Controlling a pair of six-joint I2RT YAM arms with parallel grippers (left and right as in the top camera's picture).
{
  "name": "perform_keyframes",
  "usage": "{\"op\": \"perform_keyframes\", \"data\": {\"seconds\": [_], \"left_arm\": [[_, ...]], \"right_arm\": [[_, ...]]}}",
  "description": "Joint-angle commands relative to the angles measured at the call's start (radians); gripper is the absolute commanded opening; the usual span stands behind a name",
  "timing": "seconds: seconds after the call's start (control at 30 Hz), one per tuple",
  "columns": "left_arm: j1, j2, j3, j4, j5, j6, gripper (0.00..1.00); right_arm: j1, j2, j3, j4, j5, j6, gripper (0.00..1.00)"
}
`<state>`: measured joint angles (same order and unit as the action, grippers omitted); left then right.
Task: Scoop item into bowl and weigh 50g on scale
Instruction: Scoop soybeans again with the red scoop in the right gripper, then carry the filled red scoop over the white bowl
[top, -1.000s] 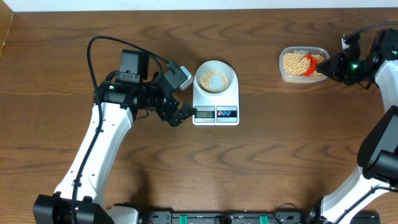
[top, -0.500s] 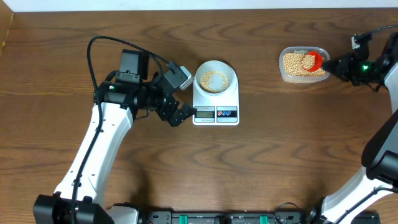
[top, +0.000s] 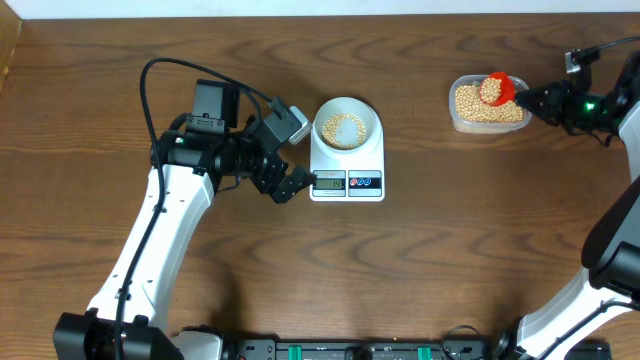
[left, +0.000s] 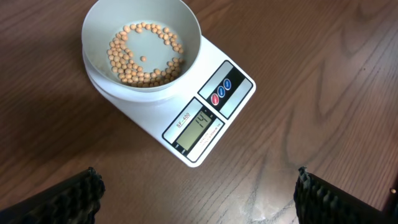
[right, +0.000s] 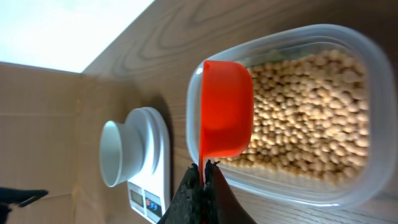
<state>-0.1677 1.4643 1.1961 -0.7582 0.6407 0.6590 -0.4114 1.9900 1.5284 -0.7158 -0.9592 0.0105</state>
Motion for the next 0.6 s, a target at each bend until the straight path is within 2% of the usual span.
{"op": "perform_keyframes", "data": {"seconds": [0.0,0.2,0.57], "left_arm": [[-0.002,0.0,-0.009,-0.002,-0.005,0.014,1.0],[-0.002,0.0,-0.009,-0.002,-0.005,0.014,1.0],[-0.002,0.0,-0.009,-0.002,-0.005,0.014,1.0]], "right_arm": [[-0.006,0.012,-0.006,0.006,-0.127,-0.014,0.01],[0.001,0.012,-0.006,0.01,-0.181,0.01,0.02],[0.154,0.011,-0.005,0.108,-0.18,0.079,0.01]]}}
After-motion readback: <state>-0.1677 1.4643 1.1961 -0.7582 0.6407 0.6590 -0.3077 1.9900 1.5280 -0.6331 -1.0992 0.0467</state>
